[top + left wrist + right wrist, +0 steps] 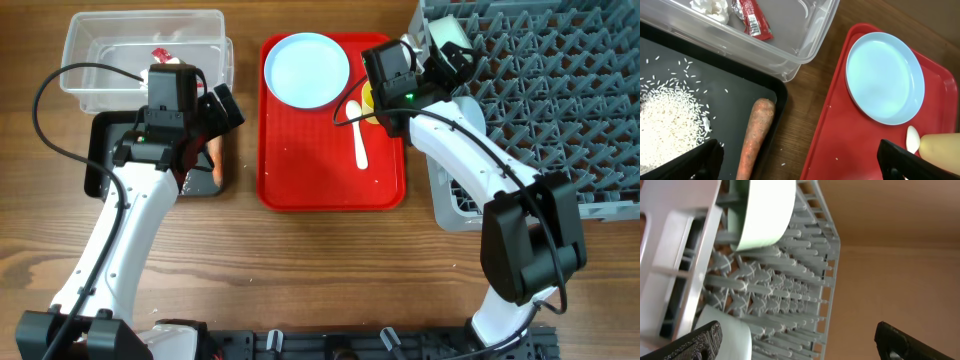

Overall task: Sort waste into correct bins and load items into the dishwasher rack
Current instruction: 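Move right gripper to the light-blue plate and grasp its rim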

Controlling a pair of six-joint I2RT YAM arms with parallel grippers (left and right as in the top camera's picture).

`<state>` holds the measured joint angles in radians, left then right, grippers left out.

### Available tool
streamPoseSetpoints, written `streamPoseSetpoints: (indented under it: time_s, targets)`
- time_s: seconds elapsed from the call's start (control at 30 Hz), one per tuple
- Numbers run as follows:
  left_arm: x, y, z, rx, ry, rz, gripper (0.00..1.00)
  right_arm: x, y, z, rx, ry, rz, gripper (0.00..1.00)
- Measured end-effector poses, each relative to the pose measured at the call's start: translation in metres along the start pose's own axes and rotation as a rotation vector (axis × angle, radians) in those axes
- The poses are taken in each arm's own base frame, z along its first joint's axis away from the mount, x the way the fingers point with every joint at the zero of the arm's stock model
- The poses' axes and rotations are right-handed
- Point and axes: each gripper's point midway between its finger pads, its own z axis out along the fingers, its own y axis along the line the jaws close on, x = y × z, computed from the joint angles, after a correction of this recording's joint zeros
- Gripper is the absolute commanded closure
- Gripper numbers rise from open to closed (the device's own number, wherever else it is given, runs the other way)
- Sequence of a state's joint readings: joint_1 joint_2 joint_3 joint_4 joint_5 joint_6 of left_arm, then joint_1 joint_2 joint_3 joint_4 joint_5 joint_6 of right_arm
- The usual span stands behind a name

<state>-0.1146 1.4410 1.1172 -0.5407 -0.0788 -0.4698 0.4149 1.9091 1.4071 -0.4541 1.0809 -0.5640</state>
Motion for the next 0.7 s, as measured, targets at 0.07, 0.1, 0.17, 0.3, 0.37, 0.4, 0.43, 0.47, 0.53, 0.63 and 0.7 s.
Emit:
streamPoseSetpoints:
  time_s: [0.07,0.1,0.17,0.3,0.37,0.4,0.43,0.47,0.53,0.63,0.7]
  targets:
    - [0.000,0.000,0.000,0.000,0.000,0.000,0.00,-0.007,-0.005,0.000,0.015,-0.022,0.049,0.00]
    - [0.000,0.000,0.000,0.000,0.000,0.000,0.00,-0.011,-0.008,-0.001,0.023,-0.034,0.078,0.00]
    - [0.000,0.000,0.000,0.000,0.000,0.000,0.00,-0.020,-0.016,-0.002,0.045,-0.065,0.158,0.00]
    - [0.000,0.000,0.000,0.000,0.000,0.000,0.00,-0.034,-0.033,-0.013,0.058,-0.130,0.289,0.00]
    - [0.000,0.000,0.000,0.000,0.000,0.000,0.00,-0.045,-0.044,-0.031,0.034,-0.194,0.379,0.00]
    - [0.000,0.000,0.000,0.000,0.000,0.000,0.00,-0.051,-0.048,-0.041,0.012,-0.229,0.416,0.00]
    - [0.000,0.000,0.000,0.000,0.000,0.000,0.00,-0.057,-0.050,-0.052,-0.012,-0.264,0.446,0.00]
    - [0.000,0.000,0.000,0.000,0.000,0.000,0.00,-0.065,-0.049,-0.068,-0.057,-0.313,0.473,0.00]
    - [0.000,0.000,0.000,0.000,0.000,0.000,0.00,-0.078,-0.041,-0.094,-0.147,-0.387,0.500,0.00]
    - [0.000,0.000,0.000,0.000,0.000,0.000,0.00,-0.093,0.001,-0.135,-0.381,-0.468,0.493,0.00]
    - [0.000,0.000,0.000,0.000,0.000,0.000,0.00,-0.093,0.027,-0.150,-0.521,-0.464,0.499,0.00]
